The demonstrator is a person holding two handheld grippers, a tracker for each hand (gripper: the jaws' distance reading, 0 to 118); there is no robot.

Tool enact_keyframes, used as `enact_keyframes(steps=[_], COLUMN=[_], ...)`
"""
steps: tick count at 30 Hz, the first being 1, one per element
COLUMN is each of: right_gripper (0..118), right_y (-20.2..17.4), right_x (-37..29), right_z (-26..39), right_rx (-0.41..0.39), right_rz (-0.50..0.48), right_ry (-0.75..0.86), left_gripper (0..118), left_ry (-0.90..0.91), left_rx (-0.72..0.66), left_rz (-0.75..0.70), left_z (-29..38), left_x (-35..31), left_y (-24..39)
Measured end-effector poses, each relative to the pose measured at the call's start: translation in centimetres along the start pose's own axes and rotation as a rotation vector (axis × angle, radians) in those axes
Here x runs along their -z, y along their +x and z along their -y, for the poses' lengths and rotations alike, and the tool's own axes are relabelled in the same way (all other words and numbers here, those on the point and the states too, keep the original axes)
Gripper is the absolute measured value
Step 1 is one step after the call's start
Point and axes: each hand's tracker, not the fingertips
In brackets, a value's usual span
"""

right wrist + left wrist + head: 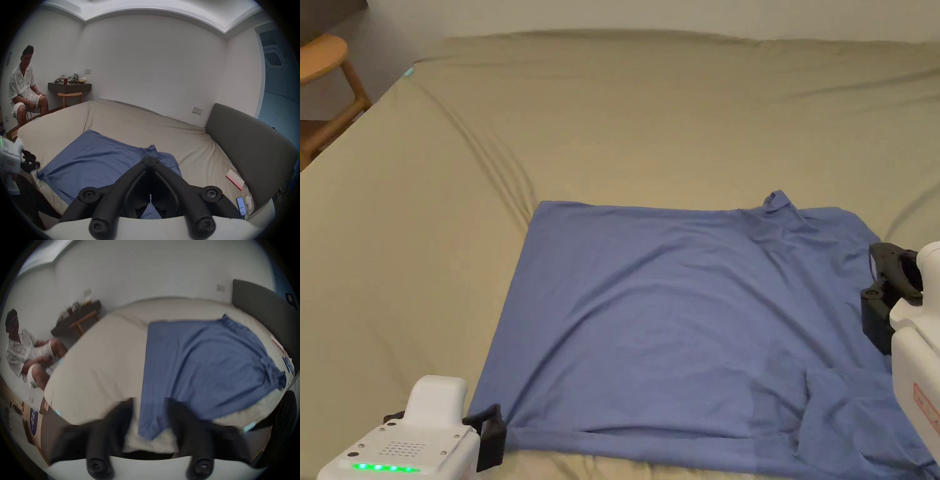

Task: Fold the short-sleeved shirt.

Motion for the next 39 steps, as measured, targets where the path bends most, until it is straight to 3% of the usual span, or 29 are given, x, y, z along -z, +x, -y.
enact_keyframes(steps=[1,2,10,12,16,17,18,19,23,27,28,29,30,31,32,35,39], right_gripper=[0,0,0,0,0,0,0,0,0,0,7,28,57,101,114,111,108], right_y=[0.1,0.1,0.9,1.1,1.8,2.0,2.2,2.4,4.1,5.4,5.2,5.3,5.1,5.0,5.6,5.6,5.2], right_x=[0.1,0.2,0.6,0.6,0.8,0.9,1.0,1.0,1.2,2.1,2.2,2.5,2.6,2.7,2.9,2.1,2.3], right_z=[0.2,0.3,0.9,0.9,0.9,1.0,1.1,1.2,3.0,7.4,8.7,10.5,12.3,14.2,16.5,20.7,22.0], right_rx=[0.0,-0.001,0.01,0.013,0.019,0.02,0.017,0.016,0.038,0.088,0.081,0.075,0.077,0.099,0.125,0.194,0.205], right_rz=[0.004,0.01,0.043,0.051,0.058,0.059,0.064,0.067,0.069,0.072,0.073,0.071,0.066,0.054,0.043,0.004,0.011], right_ry=[-0.006,-0.015,-0.065,-0.071,-0.079,-0.086,-0.095,-0.104,-0.156,-0.349,-0.421,-0.492,-0.58,-0.654,-0.724,-0.817,-0.848], left_gripper=[105,109,107,89,25,18,18,4,4,4,4,4,4,4,4,4,4], left_ry=[-0.029,-0.04,-0.137,-0.191,-0.15,-0.133,-0.112,-0.101,0.017,0.11,0.116,0.12,0.115,0.114,0.106,0.069,0.023], left_rx=[0.003,0.011,0.053,0.079,0.072,0.084,0.104,0.109,0.108,0.023,0.025,0.021,0.018,0.01,0.0,-0.025,-0.005], left_rz=[0.005,0.009,-0.008,0.013,0.089,0.088,0.094,0.101,0.075,0.097,0.094,0.092,0.092,0.093,0.092,0.081,0.061], left_z=[0.4,0.8,1.0,1.1,0.3,0.2,0.1,-0.1,-1.7,-3.3,-3.5,-3.5,-3.5,-3.3,-3.0,-1.7,-0.6], left_x=[0.5,1.0,5.7,6.9,5.5,5.2,4.8,4.3,1.7,-1.0,-1.3,-1.4,-1.3,-1.0,-0.7,0.4,0.9], left_y=[-0.3,-0.5,-0.6,-0.2,0.7,1.1,1.3,1.6,1.6,1.2,1.2,1.3,1.3,1.3,1.2,0.9,1.1])
